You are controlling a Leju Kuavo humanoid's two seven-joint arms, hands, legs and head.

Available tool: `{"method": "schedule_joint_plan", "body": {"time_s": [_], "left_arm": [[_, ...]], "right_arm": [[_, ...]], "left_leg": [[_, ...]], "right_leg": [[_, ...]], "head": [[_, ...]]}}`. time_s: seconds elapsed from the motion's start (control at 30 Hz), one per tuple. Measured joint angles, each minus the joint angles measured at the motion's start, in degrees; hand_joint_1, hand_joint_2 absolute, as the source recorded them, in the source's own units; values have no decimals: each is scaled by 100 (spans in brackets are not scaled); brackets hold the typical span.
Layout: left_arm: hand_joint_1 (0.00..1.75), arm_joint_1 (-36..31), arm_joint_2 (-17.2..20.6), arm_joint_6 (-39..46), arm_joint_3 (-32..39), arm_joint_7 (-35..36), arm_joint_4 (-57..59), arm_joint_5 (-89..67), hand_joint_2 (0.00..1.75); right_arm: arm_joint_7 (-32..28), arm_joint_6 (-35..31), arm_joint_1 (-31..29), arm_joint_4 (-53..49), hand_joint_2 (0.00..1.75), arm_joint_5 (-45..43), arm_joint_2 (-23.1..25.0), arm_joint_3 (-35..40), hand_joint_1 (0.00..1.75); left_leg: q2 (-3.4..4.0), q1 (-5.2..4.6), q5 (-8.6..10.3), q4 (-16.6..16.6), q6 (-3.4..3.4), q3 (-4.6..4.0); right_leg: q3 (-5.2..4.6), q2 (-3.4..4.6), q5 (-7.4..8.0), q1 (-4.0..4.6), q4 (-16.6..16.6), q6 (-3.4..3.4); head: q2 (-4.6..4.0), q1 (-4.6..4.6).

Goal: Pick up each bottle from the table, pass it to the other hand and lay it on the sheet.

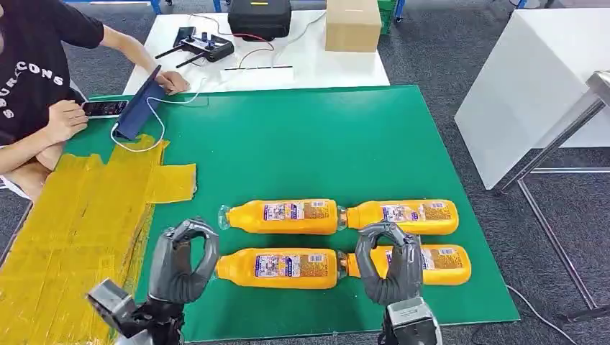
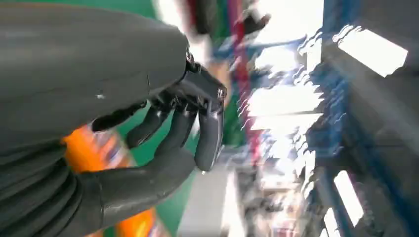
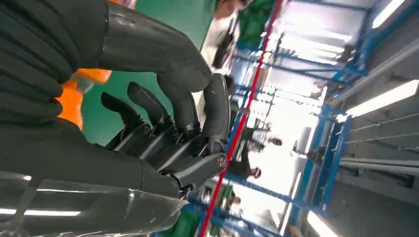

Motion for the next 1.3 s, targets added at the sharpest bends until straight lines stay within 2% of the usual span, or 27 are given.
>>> {"method": "schedule_joint_plan", "body": {"time_s": [0.07, 0.2, 0.23, 0.27, 0.3, 0.33, 0.37, 0.4, 0.6, 0.73, 1.0, 1.13, 1.3], "left_arm": [[175, 36, -51, 121, 182, -314, 0, 22, 175], [175, 75, -103, 73, 352, -305, 2, -50, 175], [169, 74, -114, 73, 376, -270, 7, -50, 175], [61, 75, -118, 73, 409, -255, 17, -54, 175], [0, 76, -125, 73, 433, -240, 20, -55, 175], [0, 76, -129, 73, 451, -237, 20, -55, 175], [0, 76, -131, 73, 470, -227, 22, -55, 175], [0, 76, -134, 82, 486, -211, 31, -55, 175], [0, 72, -177, 99, 599, -76, 127, 72, 175], [0, 58, -204, 14, 650, -21, 192, 129, 175], [0, 36, -217, -14, 687, -10, 280, 142, 175], [0, 4, -245, -125, 693, 40, 321, 142, 175], [0, -160, -311, -320, 695, 136, 411, 142, 175]], "right_arm": [[-29, 96, -19, 0, 175, -94, 2, -13, 175], [-26, 136, -81, 0, 175, -48, 2, -68, 175], [-29, 129, -89, 0, 175, -48, 2, -87, 175], [-27, 127, -96, 0, 175, -46, 2, -111, 175], [-29, 121, -97, 0, 175, -48, 2, -122, 175], [-26, 118, -97, 0, 175, -46, 2, -133, 145], [-9, 116, -100, 0, 175, -42, 2, -146, 21], [28, 112, -109, 0, 175, -20, 2, -157, 0], [413, 0, -242, 2, 175, 402, -53, -254, 0], [765, -81, -416, 68, 175, 1012, -166, -262, 0], [874, -96, -557, 179, 175, 1180, -275, -267, 0], [1285, -42, -763, 283, 175, 2046, -399, -226, 0], [1844, 208, -1326, 692, 175, 3009, -546, 35, 0]], "left_leg": [[-2, 0, 0, 0, 0, 1], [-5, 0, 1, 0, 0, 0], [-3, 0, 1, 0, 0, 0], [-1, 0, 0, 0, 0, 1], [-1, 0, 0, 0, 0, 1], [-2, 0, 0, 0, 0, 1], [-4, 0, 1, 0, 0, 1], [-4, 0, 0, 0, 0, 0], [-3, 0, 0, 0, 0, 0], [-2, 0, 0, 0, 0, 1], [-3, 0, 0, 0, 0, 0], [-1, 0, 0, 0, 0, -1], [-2, -1, 5, 1, 3, 1]], "right_leg": [[0, -1, 0, 1, -1, 0], [1, -2, 0, 1, 0, 0], [1, -1, 0, 0, 0, 0], [1, -1, 0, 0, 0, 0], [1, -1, 0, 0, -1, 0], [1, -1, 0, 0, -1, 0], [1, -1, 0, 0, -1, 0], [1, -1, 0, 0, -1, 0], [0, -1, 0, 0, -1, 0], [0, -1, 0, 0, -1, 0], [0, -1, 0, 0, 0, 0], [0, -1, 0, 0, 0, 0], [2, -1, 3, 0, 0, 2]], "head": [[0, 0], [0, 2], [0, 2], [0, 0], [0, 2], [0, 2], [0, 2], [0, 2], [0, 2], [0, 2], [0, 0], [0, 0], [0, 2]]}}
